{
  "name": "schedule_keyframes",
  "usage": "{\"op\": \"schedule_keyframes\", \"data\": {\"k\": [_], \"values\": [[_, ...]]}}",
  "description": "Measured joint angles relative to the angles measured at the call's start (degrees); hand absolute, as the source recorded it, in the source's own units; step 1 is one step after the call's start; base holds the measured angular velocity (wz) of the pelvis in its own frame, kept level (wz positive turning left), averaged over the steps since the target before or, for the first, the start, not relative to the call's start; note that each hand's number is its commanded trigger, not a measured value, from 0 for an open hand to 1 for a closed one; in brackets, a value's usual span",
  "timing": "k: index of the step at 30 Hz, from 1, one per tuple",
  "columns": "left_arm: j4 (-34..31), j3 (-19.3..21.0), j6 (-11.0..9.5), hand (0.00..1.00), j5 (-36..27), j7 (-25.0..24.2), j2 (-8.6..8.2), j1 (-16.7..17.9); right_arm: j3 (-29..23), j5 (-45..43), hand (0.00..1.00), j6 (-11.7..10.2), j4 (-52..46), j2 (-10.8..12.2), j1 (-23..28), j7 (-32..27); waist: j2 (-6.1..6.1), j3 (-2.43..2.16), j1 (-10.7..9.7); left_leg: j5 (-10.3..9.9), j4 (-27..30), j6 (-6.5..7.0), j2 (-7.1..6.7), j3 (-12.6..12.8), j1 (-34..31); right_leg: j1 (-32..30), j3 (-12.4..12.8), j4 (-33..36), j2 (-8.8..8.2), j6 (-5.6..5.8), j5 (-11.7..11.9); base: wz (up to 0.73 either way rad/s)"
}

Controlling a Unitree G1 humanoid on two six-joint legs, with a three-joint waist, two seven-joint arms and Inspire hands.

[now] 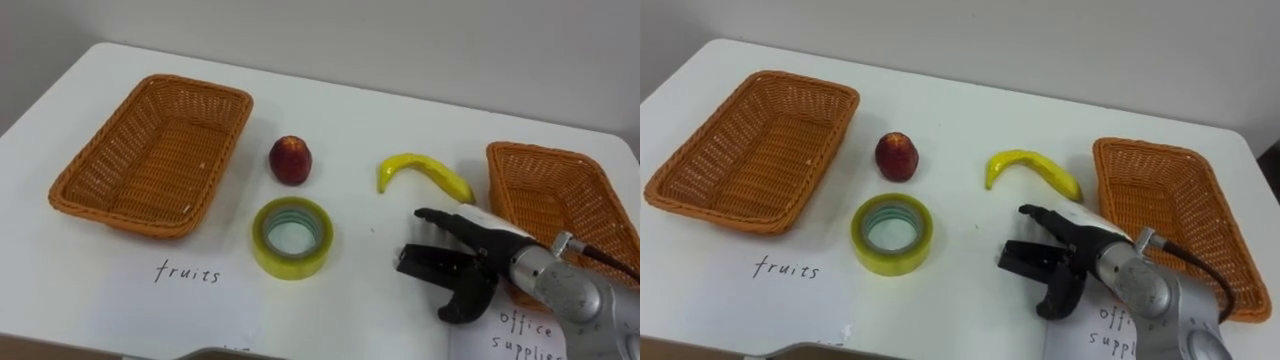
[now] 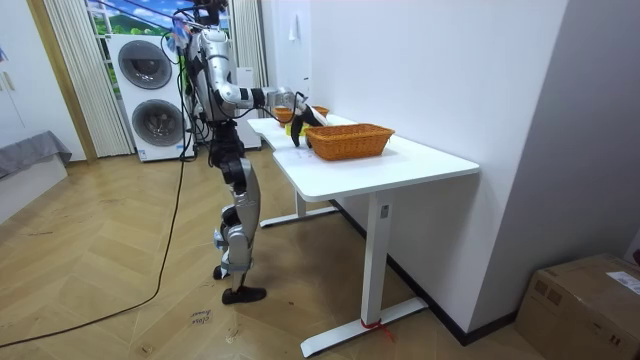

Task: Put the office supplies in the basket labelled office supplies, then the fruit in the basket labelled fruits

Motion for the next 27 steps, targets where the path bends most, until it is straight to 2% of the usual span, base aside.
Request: {"op": "schedule_keyframes", "data": {"k": [1,4,13,27], "values": [[0.0,0.1,0.0,0.00,0.0,0.0,0.00,0.0,0.0,-0.5,1.00,0.0,-0.2,0.5,0.0,0.0,0.01,0.00,0.0,0.0,0.0,0.00,0.00,0.0,0.0,0.0,0.0,0.0,0.01,0.00,0.0,0.00],[-0.1,0.0,0.1,0.00,0.0,0.0,0.00,0.0,0.0,-1.5,1.00,0.1,-0.3,1.1,0.0,0.0,0.02,-0.01,-0.1,0.0,0.0,0.00,0.00,0.0,0.1,0.0,0.0,0.1,-0.01,-0.01,0.0,0.00],[-1.2,-1.1,0.2,0.00,-0.1,-0.1,0.01,0.1,0.4,-4.0,1.00,0.6,1.6,1.7,-0.9,-5.4,0.04,-0.03,0.2,0.0,0.1,0.00,0.00,0.0,0.0,-0.1,-0.2,0.1,-0.06,-0.01,0.0,0.00],[-1.7,-1.0,0.0,0.00,-0.1,0.0,-0.09,0.1,0.6,-3.8,1.00,0.7,1.7,2.9,-0.6,-5.5,0.27,-0.24,-0.2,0.0,0.2,0.00,0.01,0.0,0.1,0.0,-0.1,0.3,-0.06,-0.03,0.0,0.00]]}}
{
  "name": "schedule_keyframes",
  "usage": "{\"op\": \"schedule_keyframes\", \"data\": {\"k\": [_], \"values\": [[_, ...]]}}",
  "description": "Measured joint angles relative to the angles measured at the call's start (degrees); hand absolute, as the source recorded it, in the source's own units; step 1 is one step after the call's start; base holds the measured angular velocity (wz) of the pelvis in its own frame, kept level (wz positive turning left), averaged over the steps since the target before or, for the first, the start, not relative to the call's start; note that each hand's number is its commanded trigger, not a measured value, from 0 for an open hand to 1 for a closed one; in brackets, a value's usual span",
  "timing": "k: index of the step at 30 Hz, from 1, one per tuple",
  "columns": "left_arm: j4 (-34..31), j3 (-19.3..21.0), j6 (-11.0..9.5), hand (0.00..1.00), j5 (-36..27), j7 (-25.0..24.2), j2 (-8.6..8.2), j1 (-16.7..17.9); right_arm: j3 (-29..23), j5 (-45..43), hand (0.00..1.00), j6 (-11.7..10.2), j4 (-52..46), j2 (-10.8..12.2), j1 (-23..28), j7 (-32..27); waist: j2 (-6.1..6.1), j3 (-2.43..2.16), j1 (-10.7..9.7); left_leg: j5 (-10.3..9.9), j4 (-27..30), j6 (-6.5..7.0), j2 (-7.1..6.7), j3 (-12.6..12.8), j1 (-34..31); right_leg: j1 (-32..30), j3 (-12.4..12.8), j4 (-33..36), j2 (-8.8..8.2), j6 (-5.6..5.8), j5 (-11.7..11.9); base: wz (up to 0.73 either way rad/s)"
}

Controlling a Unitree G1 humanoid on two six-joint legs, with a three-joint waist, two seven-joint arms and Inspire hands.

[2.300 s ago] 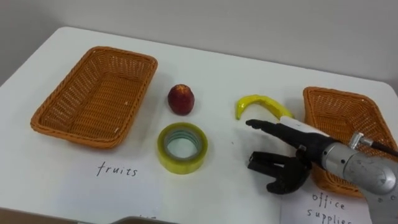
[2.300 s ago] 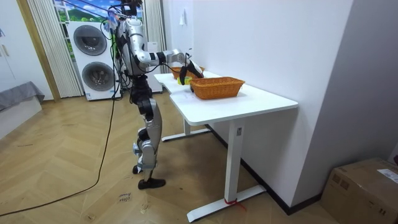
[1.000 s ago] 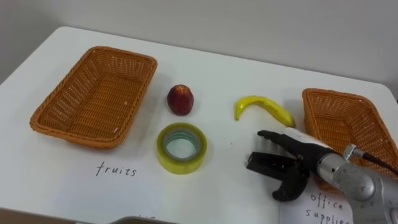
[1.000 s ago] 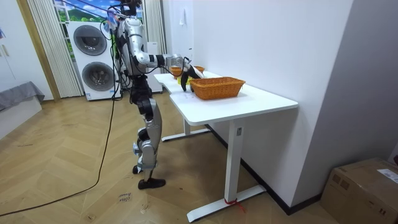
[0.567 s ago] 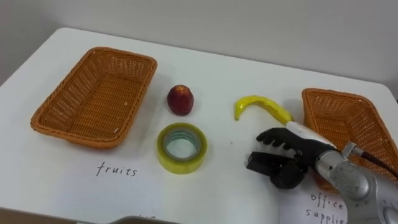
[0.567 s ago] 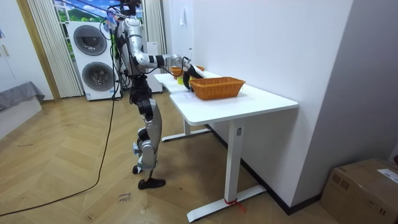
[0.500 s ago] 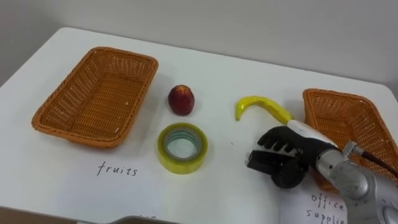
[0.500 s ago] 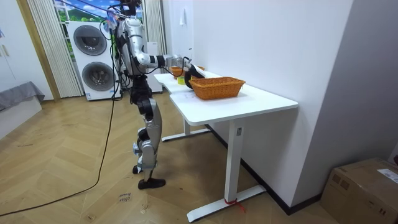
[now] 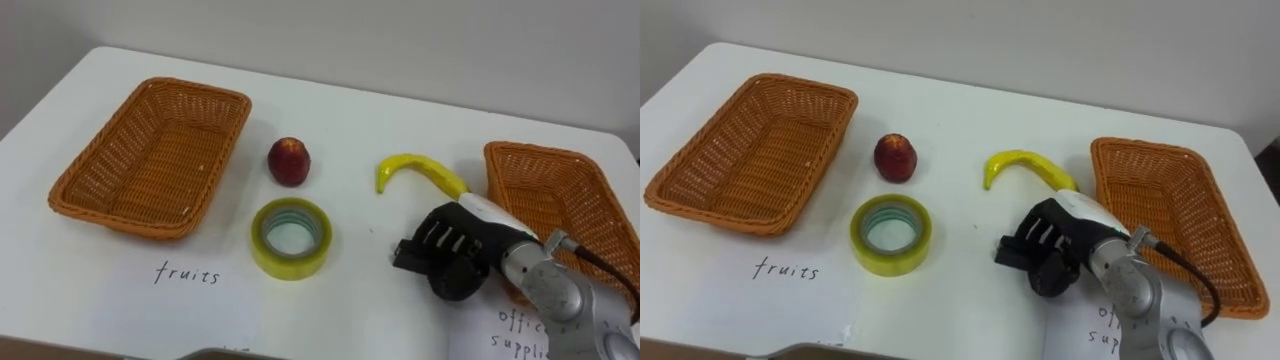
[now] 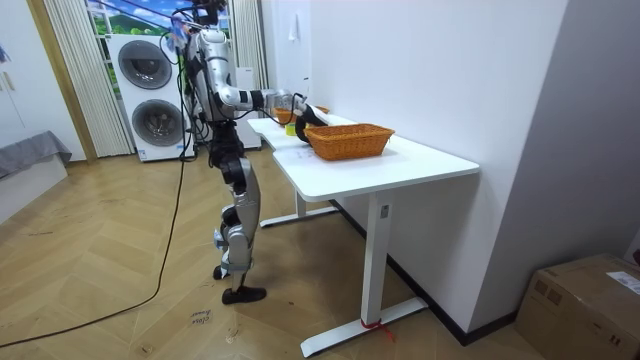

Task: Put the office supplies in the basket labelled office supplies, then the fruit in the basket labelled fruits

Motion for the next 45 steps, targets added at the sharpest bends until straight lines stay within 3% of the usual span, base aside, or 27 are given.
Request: {"op": "schedule_keyframes", "data": {"k": [21,29,38,40,42,45], "values": [[0.1,0.7,0.0,0.00,-0.5,1.3,-0.21,1.7,-1.8,5.8,1.00,-0.8,-3.6,0.1,0.0,0.5,-0.15,-0.14,-1.9,0.0,0.0,0.01,-0.03,0.4,-0.7,-0.9,0.5,-0.2,0.11,0.00,0.0,-0.01],[0.1,3.7,-0.2,0.00,-0.4,1.3,-1.07,2.9,-8.0,12.9,1.00,-2.0,-11.7,0.1,0.0,-0.9,0.29,-0.16,-2.9,0.0,0.0,0.02,-0.05,0.4,-0.6,-0.8,0.5,-0.2,-0.05,0.02,0.0,0.00],[0.9,6.8,-0.7,0.00,-0.5,1.3,-2.10,2.7,-15.2,16.1,1.00,-2.3,-12.0,-1.0,-0.2,-6.7,0.56,0.03,-3.2,0.0,-0.2,0.05,-0.01,1.0,-0.7,-1.0,0.7,0.0,-0.02,0.01,0.1,-0.02],[1.3,8.1,-1.1,0.00,-0.4,1.3,-2.39,3.1,-16.6,16.2,1.00,-2.6,-12.0,-1.4,-0.4,-7.9,0.02,0.02,-3.4,0.0,-0.3,0.04,-0.03,1.0,-0.7,-1.0,0.8,0.0,0.01,0.02,0.1,0.00],[1.6,8.9,-1.2,0.00,-0.4,1.4,-2.41,3.3,-18.3,16.6,1.00,-2.8,-12.0,-1.4,-0.8,-9.9,-0.32,0.33,-3.5,0.1,-0.1,0.04,-0.01,1.1,-0.7,-1.2,0.8,0.0,0.08,0.02,0.1,-0.03],[2.0,10.0,-1.2,0.00,-0.3,1.4,-2.45,4.0,-20.0,17.9,1.00,-2.9,-12.0,-2.1,-2.4,-13.5,-0.82,0.19,-4.1,0.1,-0.1,0.04,0.02,1.7,-0.9,-1.8,1.0,0.1,0.11,0.02,0.1,-0.09]]}}
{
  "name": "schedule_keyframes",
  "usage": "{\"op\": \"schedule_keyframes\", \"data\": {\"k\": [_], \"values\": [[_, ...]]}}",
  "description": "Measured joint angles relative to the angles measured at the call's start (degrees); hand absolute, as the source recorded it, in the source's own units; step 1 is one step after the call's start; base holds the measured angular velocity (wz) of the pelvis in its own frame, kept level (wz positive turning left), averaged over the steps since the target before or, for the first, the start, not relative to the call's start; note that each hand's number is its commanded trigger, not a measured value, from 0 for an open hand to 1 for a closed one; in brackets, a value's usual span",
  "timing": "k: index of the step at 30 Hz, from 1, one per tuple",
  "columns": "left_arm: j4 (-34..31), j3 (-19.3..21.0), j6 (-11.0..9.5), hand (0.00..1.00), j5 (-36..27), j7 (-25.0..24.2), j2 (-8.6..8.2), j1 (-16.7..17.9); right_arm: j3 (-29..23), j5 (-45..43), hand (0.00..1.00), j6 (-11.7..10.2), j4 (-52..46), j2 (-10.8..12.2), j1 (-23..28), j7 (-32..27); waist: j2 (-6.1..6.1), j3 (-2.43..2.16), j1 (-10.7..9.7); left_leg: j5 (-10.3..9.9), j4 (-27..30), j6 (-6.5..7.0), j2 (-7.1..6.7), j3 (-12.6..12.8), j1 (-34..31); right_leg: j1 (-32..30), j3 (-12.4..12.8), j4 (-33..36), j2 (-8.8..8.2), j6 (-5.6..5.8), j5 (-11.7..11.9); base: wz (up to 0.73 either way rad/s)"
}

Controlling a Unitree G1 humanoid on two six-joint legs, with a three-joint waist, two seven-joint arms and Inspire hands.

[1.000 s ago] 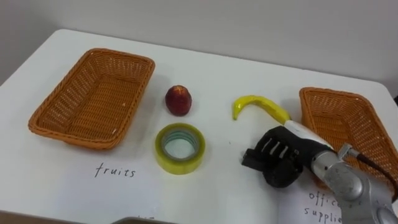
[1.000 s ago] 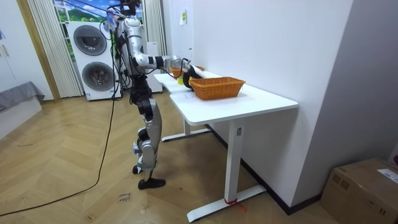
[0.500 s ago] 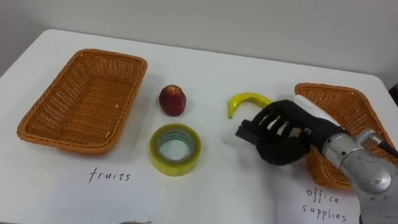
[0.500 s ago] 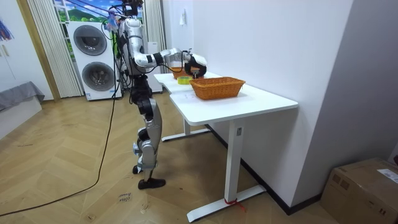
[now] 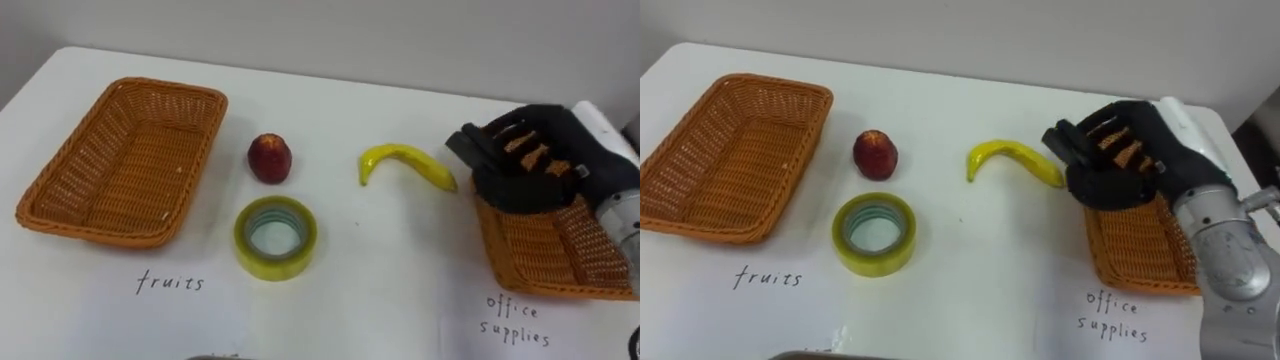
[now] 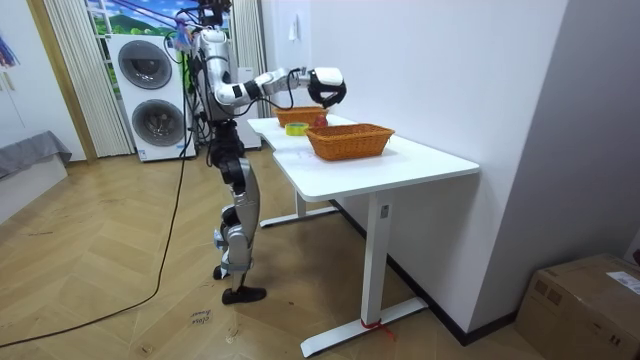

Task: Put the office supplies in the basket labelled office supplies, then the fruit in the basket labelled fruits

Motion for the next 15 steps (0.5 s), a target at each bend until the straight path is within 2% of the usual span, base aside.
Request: {"op": "schedule_keyframes", "data": {"k": [4,8,15], "values": [[0.3,0.3,0.1,0.00,0.6,0.2,0.02,0.6,-1.4,0.0,1.00,-0.6,-0.2,-0.6,-1.0,-3.1,-0.18,-0.01,-0.4,0.0,-0.1,0.01,0.01,0.1,0.1,-0.1,0.5,0.1,0.05,0.00,0.0,-0.01],[0.3,0.3,0.1,0.00,1.1,0.4,-0.01,0.6,-1.5,0.0,1.00,-0.6,-0.5,-2.1,-1.0,-3.4,-0.20,-0.04,-0.7,0.0,-0.1,0.01,0.03,0.2,0.1,-0.1,0.6,0.2,0.06,0.00,0.0,0.00],[0.6,0.2,0.2,0.00,1.5,1.0,0.00,0.9,-1.5,0.2,1.00,-0.7,0.7,-2.6,-1.0,-4.7,-0.21,-0.06,-1.8,0.0,-0.1,0.02,0.04,0.1,0.1,0.0,0.7,0.5,0.05,0.00,0.0,0.00]]}}
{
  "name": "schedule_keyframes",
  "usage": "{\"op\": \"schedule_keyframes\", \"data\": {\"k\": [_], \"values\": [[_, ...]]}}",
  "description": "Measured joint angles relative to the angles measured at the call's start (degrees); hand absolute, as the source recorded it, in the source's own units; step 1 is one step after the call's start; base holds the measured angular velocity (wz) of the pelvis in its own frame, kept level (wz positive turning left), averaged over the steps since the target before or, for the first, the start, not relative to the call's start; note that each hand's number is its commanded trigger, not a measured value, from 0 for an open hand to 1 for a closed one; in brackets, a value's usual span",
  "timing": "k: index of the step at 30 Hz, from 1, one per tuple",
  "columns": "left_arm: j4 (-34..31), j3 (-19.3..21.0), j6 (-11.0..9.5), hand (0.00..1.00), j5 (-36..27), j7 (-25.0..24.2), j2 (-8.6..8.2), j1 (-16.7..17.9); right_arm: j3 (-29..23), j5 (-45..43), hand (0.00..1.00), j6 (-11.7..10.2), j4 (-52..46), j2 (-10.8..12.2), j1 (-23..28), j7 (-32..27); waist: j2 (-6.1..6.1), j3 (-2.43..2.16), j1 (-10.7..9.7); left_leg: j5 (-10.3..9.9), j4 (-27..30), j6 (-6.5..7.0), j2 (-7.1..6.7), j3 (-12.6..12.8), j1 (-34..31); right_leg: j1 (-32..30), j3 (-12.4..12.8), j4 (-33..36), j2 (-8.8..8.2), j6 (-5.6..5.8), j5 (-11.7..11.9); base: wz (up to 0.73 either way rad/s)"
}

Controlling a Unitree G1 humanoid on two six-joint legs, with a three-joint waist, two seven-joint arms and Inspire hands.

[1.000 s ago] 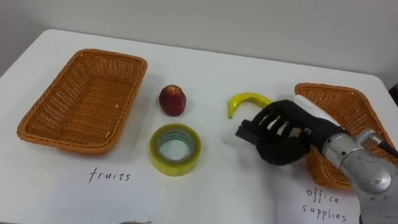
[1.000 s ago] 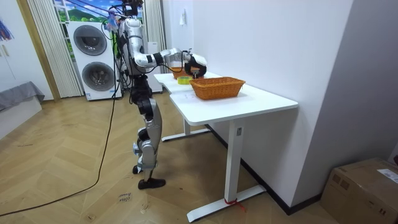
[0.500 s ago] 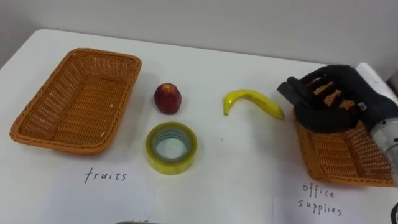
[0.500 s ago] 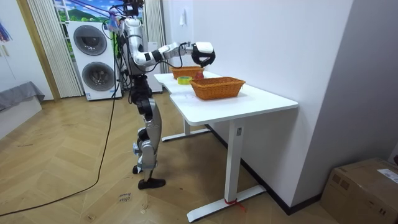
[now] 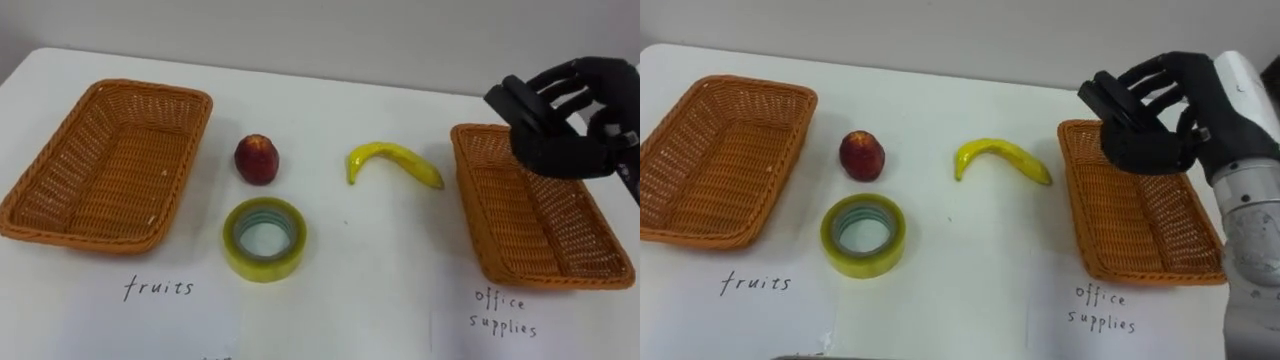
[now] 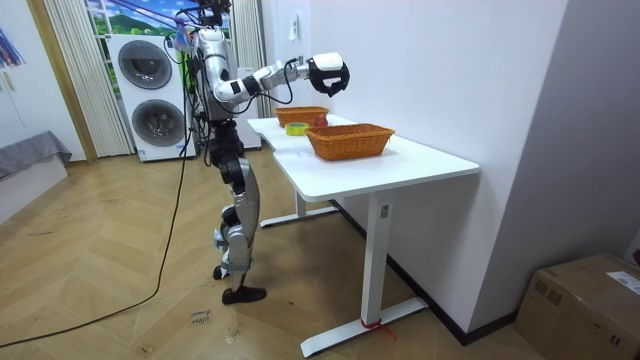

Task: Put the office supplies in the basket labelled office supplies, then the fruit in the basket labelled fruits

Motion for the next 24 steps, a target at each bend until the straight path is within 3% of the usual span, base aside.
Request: {"op": "schedule_keyframes", "data": {"k": [8,19,24], "values": [[0.0,0.0,0.0,0.00,-0.5,0.0,0.03,0.2,-0.7,2.9,1.00,-0.1,2.9,0.0,0.1,-4.6,0.08,0.02,-2.0,0.0,0.1,0.00,-0.04,0.0,0.0,0.0,0.2,-0.1,0.00,0.00,0.0,0.00],[-0.4,0.0,0.0,0.00,-0.5,1.1,0.18,0.0,-1.6,7.8,1.00,-0.3,7.0,0.0,1.8,-6.9,0.00,-0.15,-1.8,0.0,0.2,0.00,-0.01,-0.1,0.3,0.1,0.2,-0.1,0.03,0.00,0.0,0.00],[-0.4,-0.1,0.1,0.00,-0.6,1.2,0.18,0.0,-1.5,8.6,0.96,-0.3,9.2,0.0,2.5,-6.6,0.42,0.06,-1.6,0.0,0.0,0.01,0.01,-0.1,1.1,0.9,0.2,-0.1,0.02,0.01,0.0,0.00]]}}
